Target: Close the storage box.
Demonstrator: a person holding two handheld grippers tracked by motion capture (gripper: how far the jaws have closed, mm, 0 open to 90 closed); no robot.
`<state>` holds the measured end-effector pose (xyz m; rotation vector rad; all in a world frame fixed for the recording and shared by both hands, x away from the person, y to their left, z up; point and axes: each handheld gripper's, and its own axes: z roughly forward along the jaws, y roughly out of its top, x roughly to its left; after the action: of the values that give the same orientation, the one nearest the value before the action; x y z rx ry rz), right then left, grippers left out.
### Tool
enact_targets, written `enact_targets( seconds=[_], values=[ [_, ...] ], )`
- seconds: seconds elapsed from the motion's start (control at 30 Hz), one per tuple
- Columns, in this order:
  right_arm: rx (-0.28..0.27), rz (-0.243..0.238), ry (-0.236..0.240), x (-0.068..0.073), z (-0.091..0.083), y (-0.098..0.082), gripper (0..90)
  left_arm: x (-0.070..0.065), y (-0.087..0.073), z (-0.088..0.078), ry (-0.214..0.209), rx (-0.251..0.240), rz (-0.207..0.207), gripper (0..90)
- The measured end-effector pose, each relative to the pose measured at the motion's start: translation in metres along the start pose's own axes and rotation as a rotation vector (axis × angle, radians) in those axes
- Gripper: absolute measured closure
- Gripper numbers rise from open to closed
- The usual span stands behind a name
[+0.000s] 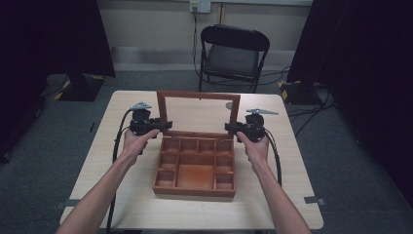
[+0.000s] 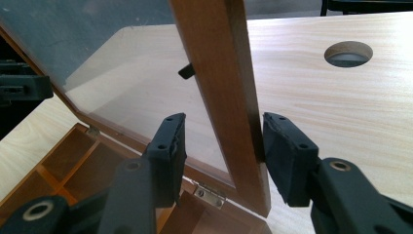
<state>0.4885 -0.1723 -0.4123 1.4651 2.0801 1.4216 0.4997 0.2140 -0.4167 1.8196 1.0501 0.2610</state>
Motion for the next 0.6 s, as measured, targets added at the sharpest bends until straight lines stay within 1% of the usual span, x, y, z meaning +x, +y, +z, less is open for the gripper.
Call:
enact_targets(
  seconds=[0.07, 0.17, 0.2, 0.23, 0.27, 0.3, 0.33, 0.37, 0.4, 0.43, 0.53, 0.6],
  values=[
    [0.005, -0.003, 0.001, 0.001, -0.001, 0.000, 52.0, -0.001, 0.000, -0.002, -0.001, -0.009, 0.003, 52.0],
    [-0.001, 0.000, 0.007, 0.001, -0.003, -0.001, 51.4, -0.001, 0.000, -0.003, -0.004, -0.010, 0.010, 52.8],
    [-0.002, 0.000, 0.009, 0.001, -0.003, -0.002, 51.2, -0.001, 0.000, -0.004, -0.003, -0.006, 0.019, 52.8],
    [-0.004, 0.002, 0.014, 0.001, -0.004, -0.003, 50.7, -0.002, 0.000, -0.005, -0.004, -0.009, 0.014, 52.7],
    [-0.007, 0.008, 0.016, 0.000, -0.004, -0.003, 50.2, -0.003, -0.001, -0.006, -0.003, -0.008, 0.021, 52.6],
    [-0.010, 0.014, 0.023, 0.000, -0.005, -0.004, 49.0, -0.003, -0.002, -0.006, -0.012, -0.014, 0.015, 52.4],
    [-0.013, 0.024, 0.024, 0.000, -0.005, -0.005, 47.5, -0.003, -0.002, -0.008, -0.014, -0.006, 0.023, 52.0],
    [-0.026, 0.028, 0.025, 0.000, -0.006, -0.007, 46.1, -0.004, -0.002, -0.008, -0.020, -0.011, 0.018, 51.7],
    [-0.030, 0.028, 0.026, 0.001, -0.006, -0.008, 45.0, -0.005, -0.003, -0.009, -0.020, -0.011, 0.026, 51.6],
    [-0.028, 0.028, 0.024, 0.002, -0.007, -0.009, 44.5, -0.005, -0.003, -0.010, -0.022, -0.012, 0.025, 51.3],
    [-0.024, 0.025, 0.028, 0.003, -0.008, -0.010, 44.2, -0.006, -0.004, -0.012, -0.022, 0.005, 0.037, 51.1],
    [-0.027, 0.016, 0.023, 0.004, -0.009, -0.010, 44.0, -0.007, -0.004, -0.013, -0.020, -0.001, 0.040, 51.1]
  ],
)
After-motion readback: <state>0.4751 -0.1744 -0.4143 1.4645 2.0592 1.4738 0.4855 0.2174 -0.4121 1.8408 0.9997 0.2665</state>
